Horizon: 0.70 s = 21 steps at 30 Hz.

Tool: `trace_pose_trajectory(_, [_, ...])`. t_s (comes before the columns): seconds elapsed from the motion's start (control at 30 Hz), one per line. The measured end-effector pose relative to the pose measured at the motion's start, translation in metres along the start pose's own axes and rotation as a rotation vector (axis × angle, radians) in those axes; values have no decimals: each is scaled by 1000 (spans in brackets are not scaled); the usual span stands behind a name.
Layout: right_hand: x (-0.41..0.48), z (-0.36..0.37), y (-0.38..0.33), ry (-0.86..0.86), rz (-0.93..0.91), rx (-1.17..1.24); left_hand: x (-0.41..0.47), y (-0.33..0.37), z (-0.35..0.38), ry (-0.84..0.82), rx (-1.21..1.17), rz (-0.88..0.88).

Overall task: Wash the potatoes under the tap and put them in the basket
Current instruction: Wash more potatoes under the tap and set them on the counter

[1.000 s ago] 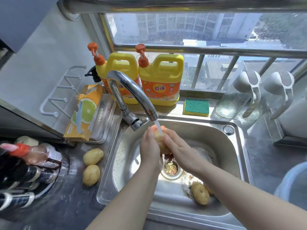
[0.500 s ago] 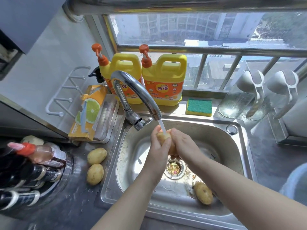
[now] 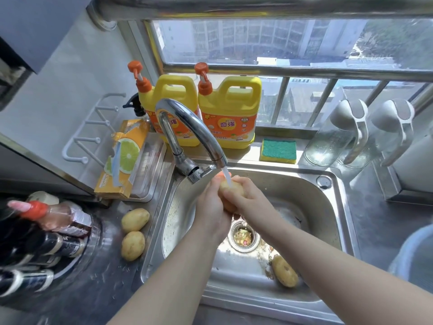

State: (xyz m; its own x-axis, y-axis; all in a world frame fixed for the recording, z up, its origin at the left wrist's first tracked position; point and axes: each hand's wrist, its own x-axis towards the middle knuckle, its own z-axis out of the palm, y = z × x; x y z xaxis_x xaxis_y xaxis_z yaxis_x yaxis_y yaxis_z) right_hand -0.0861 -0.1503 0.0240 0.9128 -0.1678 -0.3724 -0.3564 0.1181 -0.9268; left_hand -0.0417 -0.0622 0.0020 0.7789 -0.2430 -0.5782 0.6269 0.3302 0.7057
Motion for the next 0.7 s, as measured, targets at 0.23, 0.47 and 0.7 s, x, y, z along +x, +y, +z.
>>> trace_pose_trajectory(0.23, [5, -8, -2, 131, 362, 199, -7, -20, -19, -240, 367, 135])
trace_pose_trajectory(0.47, [6, -10, -4, 12, 389, 274, -5, -19, -6, -38, 287, 216])
trace_pose_trajectory(0.7, [-8, -9, 13, -203, 132, 260, -7, -2, 12, 244, 216, 209])
